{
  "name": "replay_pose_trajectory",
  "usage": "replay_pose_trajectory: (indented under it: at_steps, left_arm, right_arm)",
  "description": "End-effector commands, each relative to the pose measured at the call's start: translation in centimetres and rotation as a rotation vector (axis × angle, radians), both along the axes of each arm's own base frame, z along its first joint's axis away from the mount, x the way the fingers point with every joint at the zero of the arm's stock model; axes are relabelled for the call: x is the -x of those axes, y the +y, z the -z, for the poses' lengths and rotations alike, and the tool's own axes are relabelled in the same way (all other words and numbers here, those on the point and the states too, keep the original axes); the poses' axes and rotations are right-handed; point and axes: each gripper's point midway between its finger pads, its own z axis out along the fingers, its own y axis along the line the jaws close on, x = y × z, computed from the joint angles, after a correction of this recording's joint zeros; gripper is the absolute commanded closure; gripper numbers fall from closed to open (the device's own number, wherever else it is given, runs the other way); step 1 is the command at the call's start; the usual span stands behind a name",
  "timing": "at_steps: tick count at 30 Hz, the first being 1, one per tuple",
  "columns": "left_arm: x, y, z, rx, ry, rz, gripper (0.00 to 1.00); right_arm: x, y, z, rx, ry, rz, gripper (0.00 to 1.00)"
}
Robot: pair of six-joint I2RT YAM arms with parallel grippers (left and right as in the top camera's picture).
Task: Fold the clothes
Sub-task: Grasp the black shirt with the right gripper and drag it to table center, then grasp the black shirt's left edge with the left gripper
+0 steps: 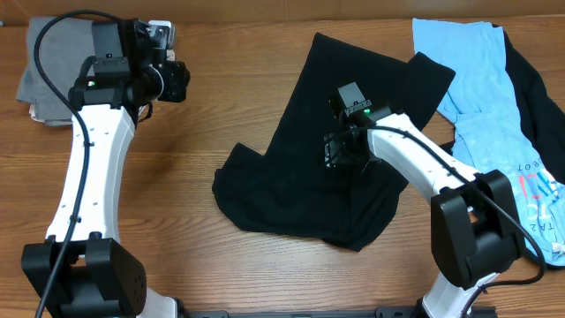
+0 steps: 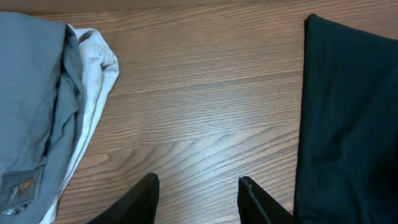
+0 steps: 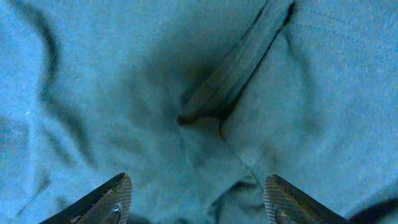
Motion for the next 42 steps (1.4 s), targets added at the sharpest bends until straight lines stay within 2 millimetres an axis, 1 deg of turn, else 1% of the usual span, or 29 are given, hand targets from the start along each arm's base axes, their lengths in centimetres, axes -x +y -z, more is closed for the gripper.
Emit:
replay_pose_trajectory:
  at_steps: [1,4,6,8,10,11,12,13,14,17,19,20,21,23,25,28,31,33,35,38,42]
  left_arm:
    - [-0.4,-0.8,-0.4,-0.01,-0.013,0.024,0.56]
    - [-0.3,-1.4,-0.2,-0.01,-0.004,0.036,0.56]
    - [-0.2,-1.7,-0.1,-0.01,0.0,0.042,0.56]
    - [-0.2,-1.9,-0.1,-0.01,0.0,0.045,0.56]
    - [-0.2,-1.9,-0.1,-0.01,0.0,0.046,0.56]
    - [-0.2,-1.9,-0.1,-0.01,0.0,0.046,0.56]
    - [-0.2,-1.9,-0.1,-0.01,0.0,0.045,0.56]
    - [-0.2,-1.9,-0.1,-0.01,0.0,0.045,0.56]
    - [-0.2,-1.9,-0.1,-0.01,0.001,0.046,0.57]
    - [-0.2,-1.9,-0.1,-0.01,0.001,0.046,0.57]
    - [-0.2,-1.9,-0.1,-0.01,0.0,0.045,0.57]
    - [-0.2,-1.9,-0.1,-0.01,0.0,0.045,0.57]
    - [-0.2,-1.9,-0.1,-0.01,0.001,0.045,0.57]
    - [-0.2,-1.9,-0.1,-0.01,0.001,0.045,0.57]
    - [-0.2,-1.9,-0.1,-0.01,0.001,0.046,0.57]
    - [-0.2,-1.9,-0.1,-0.01,0.002,0.046,0.59]
    - [-0.1,-1.9,0.0,-0.01,0.007,0.047,0.6]
    - [0.0,-2.0,0.1,-0.01,0.011,0.05,0.6]
    - [0.1,-2.3,0.1,-0.023,0.009,0.071,0.6]
    - [0.1,-2.9,0.1,-0.041,0.002,0.104,0.6]
    - [0.2,-3.6,0.1,-0.056,-0.003,0.132,0.6]
  right_arm:
    - [-0.1,-0.9,1.7,0.041,0.016,0.007,0.28]
    - [0.1,-1.5,3.3,0.074,0.037,0.03,0.3]
    - [0.0,-2.1,3.7,0.101,0.032,0.062,0.35]
    - [-0.1,-2.2,3.6,0.099,0.028,0.069,0.41]
    - [-0.3,-2.3,3.5,0.094,0.021,0.089,0.53]
    - [-0.4,-2.5,3.4,0.091,0.018,0.105,0.62]
    - [-0.5,-2.6,3.3,0.089,0.015,0.116,0.69]
    - [-0.7,-2.9,3.1,0.085,0.01,0.133,0.85]
    - [-0.9,-3.2,2.8,0.079,0.002,0.149,0.9]
    - [-1.3,-4.3,0.7,0.062,-0.033,0.187,0.96]
    - [-1.3,-5.2,-0.9,0.053,-0.056,0.209,0.96]
    - [-1.1,-6.0,-2.1,0.048,-0.067,0.228,0.96]
    - [-0.9,-6.5,-2.8,0.045,-0.073,0.241,0.96]
    - [-0.2,-8.2,-4.5,0.046,-0.075,0.279,0.96]
    - [0.7,-9.8,-5.7,0.05,-0.068,0.32,0.96]
    - [2.4,-12.4,-6.7,0.064,-0.029,0.387,0.96]
    - [4.6,-14.9,-6.5,0.088,0.057,0.478,0.96]
    - [6.1,-16.5,-5.8,0.1,0.114,0.529,0.95]
    - [7.4,-17.6,-5.0,0.092,0.163,0.576,0.95]
    - [9.1,-18.3,-3.6,0.051,0.229,0.632,0.95]
    - [11.0,-18.3,-2.1,-0.01,0.285,0.68,0.93]
